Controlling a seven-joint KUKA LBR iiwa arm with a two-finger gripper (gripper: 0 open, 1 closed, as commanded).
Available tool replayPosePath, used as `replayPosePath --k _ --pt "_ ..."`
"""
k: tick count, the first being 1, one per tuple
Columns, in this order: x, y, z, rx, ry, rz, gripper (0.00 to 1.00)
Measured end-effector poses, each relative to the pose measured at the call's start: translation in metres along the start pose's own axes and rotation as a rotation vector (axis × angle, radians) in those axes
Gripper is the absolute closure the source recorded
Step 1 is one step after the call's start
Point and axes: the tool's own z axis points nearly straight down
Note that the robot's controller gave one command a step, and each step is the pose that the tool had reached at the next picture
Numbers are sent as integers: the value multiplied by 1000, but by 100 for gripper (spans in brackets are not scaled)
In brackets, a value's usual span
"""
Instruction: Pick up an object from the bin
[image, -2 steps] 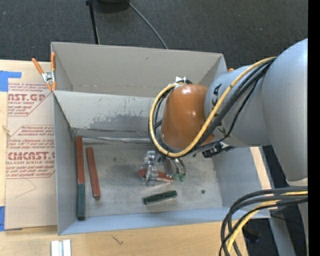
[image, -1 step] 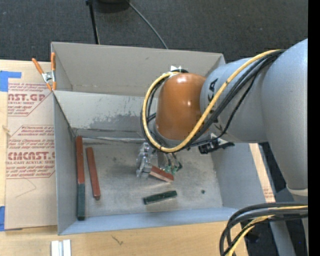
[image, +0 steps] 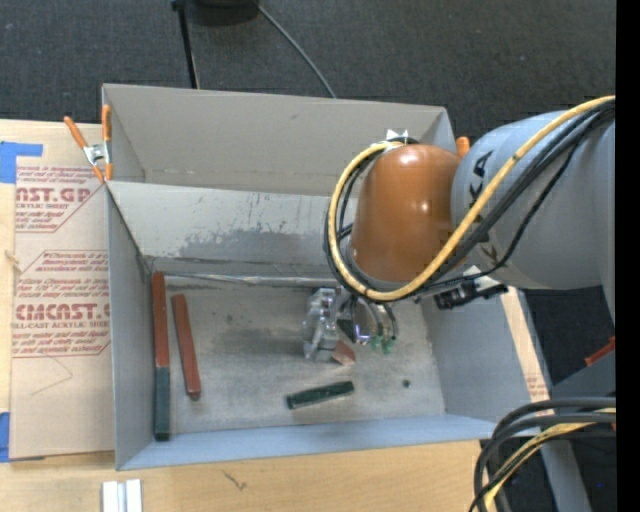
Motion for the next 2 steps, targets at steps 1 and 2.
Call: replayPosePath --k 1,2 --pt "6 11 -32 3 -2 59 100" --pt "32 36 30 0 1 169 0"
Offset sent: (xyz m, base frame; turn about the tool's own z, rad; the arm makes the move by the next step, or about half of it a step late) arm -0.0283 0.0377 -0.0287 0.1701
